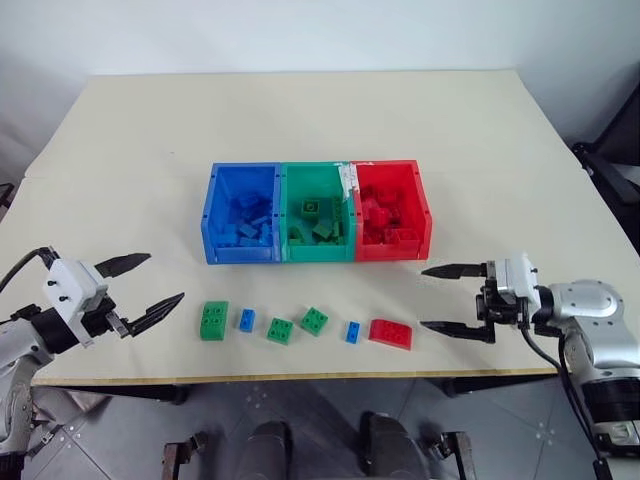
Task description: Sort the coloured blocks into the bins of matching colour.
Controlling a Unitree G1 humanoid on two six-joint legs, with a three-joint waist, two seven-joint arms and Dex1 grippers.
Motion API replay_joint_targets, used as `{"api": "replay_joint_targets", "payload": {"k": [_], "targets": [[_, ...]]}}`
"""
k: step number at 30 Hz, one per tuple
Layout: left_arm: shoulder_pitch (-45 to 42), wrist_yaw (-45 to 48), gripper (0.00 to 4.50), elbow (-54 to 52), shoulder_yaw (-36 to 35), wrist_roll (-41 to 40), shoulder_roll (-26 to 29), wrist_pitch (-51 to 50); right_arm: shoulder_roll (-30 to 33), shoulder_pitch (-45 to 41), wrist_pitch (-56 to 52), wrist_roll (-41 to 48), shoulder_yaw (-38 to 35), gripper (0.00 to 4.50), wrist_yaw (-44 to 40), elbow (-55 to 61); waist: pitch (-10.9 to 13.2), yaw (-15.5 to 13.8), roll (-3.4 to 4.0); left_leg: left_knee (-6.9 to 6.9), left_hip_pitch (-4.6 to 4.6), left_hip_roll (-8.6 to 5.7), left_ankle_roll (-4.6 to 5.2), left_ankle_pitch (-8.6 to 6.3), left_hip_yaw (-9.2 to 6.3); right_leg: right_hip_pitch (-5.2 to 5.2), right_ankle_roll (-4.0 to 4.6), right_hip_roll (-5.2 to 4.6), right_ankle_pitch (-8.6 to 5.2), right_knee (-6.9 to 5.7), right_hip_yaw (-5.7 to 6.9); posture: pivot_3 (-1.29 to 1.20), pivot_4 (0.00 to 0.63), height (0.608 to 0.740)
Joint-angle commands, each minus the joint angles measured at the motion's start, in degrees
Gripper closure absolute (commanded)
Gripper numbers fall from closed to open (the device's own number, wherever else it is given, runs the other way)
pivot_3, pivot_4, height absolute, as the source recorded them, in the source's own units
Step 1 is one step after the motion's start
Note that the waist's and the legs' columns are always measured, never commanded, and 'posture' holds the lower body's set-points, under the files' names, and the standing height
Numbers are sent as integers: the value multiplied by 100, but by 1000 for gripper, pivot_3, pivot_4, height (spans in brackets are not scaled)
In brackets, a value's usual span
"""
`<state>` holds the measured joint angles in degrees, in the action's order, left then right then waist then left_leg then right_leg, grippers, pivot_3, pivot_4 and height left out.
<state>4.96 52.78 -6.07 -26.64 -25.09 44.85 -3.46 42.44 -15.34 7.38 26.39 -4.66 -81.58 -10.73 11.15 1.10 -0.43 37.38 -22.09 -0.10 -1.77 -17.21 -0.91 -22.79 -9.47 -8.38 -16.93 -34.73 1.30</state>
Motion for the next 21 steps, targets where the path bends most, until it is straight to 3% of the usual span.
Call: {"api": "replay_joint_targets", "payload": {"k": [1, 11, 14, 21], "targets": [[-52, 59, 42, -115, 113, -186, 57, -405, 57, 174, 19, 138, -295, 0, 141, 342, 0, 0, 0, 1, 0, 0, 0, 0, 0, 0, 0, 0, 0, -1, 0, 0, 150, 740], [-774, 414, 42, -1641, 1977, -318, -159, -1096, 1075, 1304, -29, -181, -1210, 0, 281, 451, 0, -189, 1, 34, -1, -4, 11, -11, 1, 16, -7, -4, 4, -3, -3, 0, 150, 740], [-916, 490, 42, -1618, 2188, -220, -195, -1041, 1084, 1446, -456, 38, -1098, 0, 342, 1023, -1, -136, 0, 36, 4, 0, 10, -11, 2, 18, -6, 1, 3, -6, -3, 0, 150, 740], [-654, 717, 42, -1271, 1867, -187, -54, -681, 1169, 810, -2753, -162, 251, 0, 1252, 2785, 0, -100, 3, 41, 9, 2, 8, -12, -1, 16, -4, 3, 2, -12, -8, 0, 150, 740]]}}
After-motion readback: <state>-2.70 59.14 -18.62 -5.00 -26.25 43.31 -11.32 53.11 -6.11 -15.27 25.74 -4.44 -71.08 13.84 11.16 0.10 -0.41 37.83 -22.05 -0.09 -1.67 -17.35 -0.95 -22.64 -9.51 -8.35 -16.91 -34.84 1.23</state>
